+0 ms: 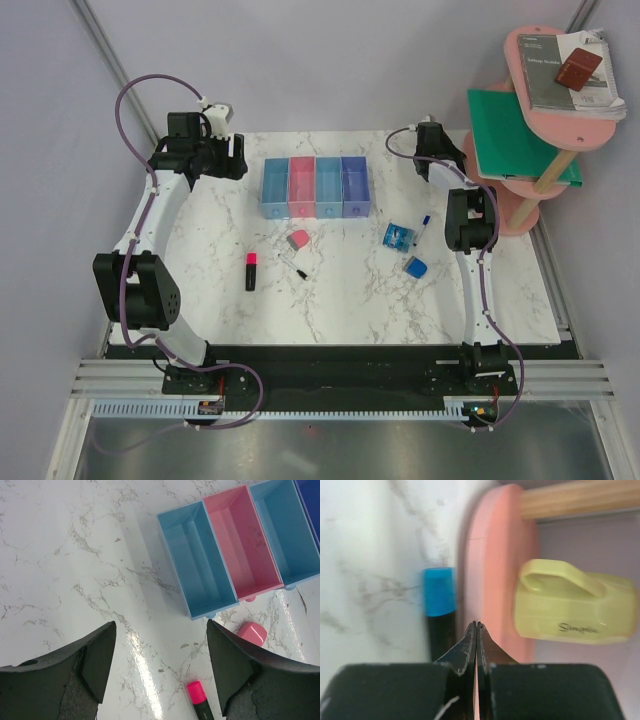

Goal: Sort the stationery into containers
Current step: Move the pen to the center of the board, then pick up the pen from the center of the board.

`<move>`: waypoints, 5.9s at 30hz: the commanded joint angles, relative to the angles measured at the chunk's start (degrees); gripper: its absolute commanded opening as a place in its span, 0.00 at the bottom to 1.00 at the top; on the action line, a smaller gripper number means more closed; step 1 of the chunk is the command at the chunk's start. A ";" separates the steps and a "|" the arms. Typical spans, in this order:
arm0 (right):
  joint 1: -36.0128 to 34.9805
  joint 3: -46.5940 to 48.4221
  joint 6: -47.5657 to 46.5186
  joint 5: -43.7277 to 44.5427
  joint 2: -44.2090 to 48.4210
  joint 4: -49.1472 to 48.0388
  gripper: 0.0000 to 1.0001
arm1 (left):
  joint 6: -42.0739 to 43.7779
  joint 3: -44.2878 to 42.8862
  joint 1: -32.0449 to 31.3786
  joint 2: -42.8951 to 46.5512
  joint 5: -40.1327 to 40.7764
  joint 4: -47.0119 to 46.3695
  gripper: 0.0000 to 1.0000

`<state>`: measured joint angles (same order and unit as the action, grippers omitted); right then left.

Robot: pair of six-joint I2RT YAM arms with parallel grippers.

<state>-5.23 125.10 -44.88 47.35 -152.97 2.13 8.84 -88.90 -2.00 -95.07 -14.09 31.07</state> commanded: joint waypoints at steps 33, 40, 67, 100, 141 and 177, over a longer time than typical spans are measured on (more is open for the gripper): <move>-2.58 -5.82 11.40 -20.98 4.07 18.43 0.00 | 0.12 -0.48 0.24 2.08 -0.77 -1.89 0.79; -5.57 -9.26 12.36 -22.48 6.28 19.05 0.00 | 0.47 0.13 0.24 2.87 -0.68 -1.89 0.79; -13.84 -15.24 19.13 -27.14 13.66 23.18 0.03 | 1.97 5.93 0.33 10.07 1.08 0.66 0.80; -7.34 -6.53 44.25 -49.70 21.39 33.47 0.84 | 2.32 8.92 0.33 16.93 2.57 1.54 0.80; -9.35 -0.82 53.41 -39.45 6.19 30.21 0.50 | 4.43 10.24 0.33 16.84 2.57 2.24 0.80; -11.03 -10.84 52.53 -44.45 28.16 32.50 0.00 | 9.09 24.29 0.33 20.54 8.02 8.66 0.79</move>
<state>-15.55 112.51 8.08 4.29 -130.45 34.76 14.57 -67.55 -1.96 -73.89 -8.67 37.67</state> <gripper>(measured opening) 0.378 0.802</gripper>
